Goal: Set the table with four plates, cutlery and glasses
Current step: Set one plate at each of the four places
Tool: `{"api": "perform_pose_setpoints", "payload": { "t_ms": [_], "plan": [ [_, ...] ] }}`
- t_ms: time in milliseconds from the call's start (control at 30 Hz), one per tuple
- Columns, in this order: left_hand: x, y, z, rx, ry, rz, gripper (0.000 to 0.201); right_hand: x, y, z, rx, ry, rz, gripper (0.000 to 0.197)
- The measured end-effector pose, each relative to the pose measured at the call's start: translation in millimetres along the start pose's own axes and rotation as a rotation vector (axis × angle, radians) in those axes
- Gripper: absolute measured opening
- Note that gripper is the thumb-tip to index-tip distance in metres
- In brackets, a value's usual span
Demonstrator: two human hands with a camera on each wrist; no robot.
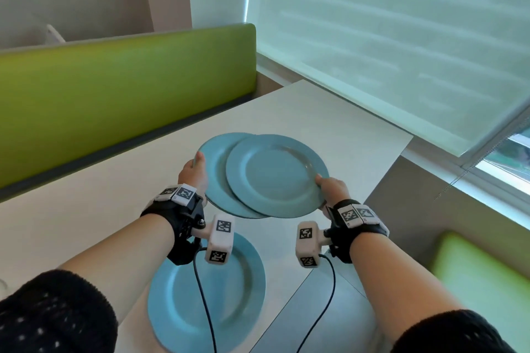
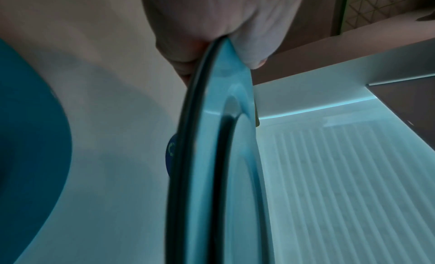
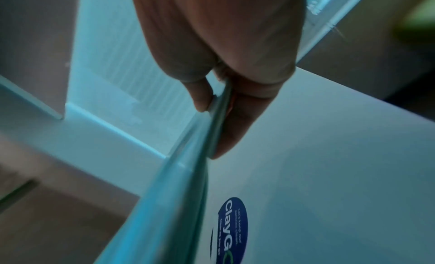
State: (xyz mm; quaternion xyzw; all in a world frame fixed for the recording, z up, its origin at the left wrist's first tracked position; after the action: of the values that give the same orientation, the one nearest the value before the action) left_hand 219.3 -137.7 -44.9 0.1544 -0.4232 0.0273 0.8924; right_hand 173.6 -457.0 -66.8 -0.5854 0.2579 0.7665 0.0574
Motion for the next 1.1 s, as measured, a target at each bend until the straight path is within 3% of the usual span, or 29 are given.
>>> {"api": "perform_pose_setpoints", "payload": {
  "t_ms": [133,267,433,733,900,1100],
  "plan": [
    [3,11,-18,0.135,-0.008,0.014,0.056,57,19,-48,0.033,-0.052,0.083,0.048],
    [6,31,-30,0.280,0.005,0.063,0.055,63,33,-35,0.087,-0.120,0.072,0.045],
    [10,46,-40,0.359,0.024,0.064,0.052,98,35,-38,0.099,-0.193,-0.017,0.043],
    [14,38,-38,0.347,0.019,0.080,0.052,126,31,-38,0.157,-0.278,-0.047,0.045],
    [20,31,-34,0.324,0.004,0.095,0.051,127,35,-36,0.245,-0.328,0.054,0.051],
    [29,24,-35,0.298,-0.016,0.101,0.051,101,28,-23,-0.070,-0.246,0.460,0.032]
  ]
}}
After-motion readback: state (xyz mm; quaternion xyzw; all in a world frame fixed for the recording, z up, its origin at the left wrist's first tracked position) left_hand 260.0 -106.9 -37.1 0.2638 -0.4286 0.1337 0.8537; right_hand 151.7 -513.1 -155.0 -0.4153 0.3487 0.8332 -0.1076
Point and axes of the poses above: each hand's wrist, its own z-axis away from the middle knuckle, its own y-axis out of the back of the hand, x = y × z, the point moved 8 cm from there along -z, towards the middle knuckle, and after that the axes turned 15 degrees about y, right-handed, at the moved point
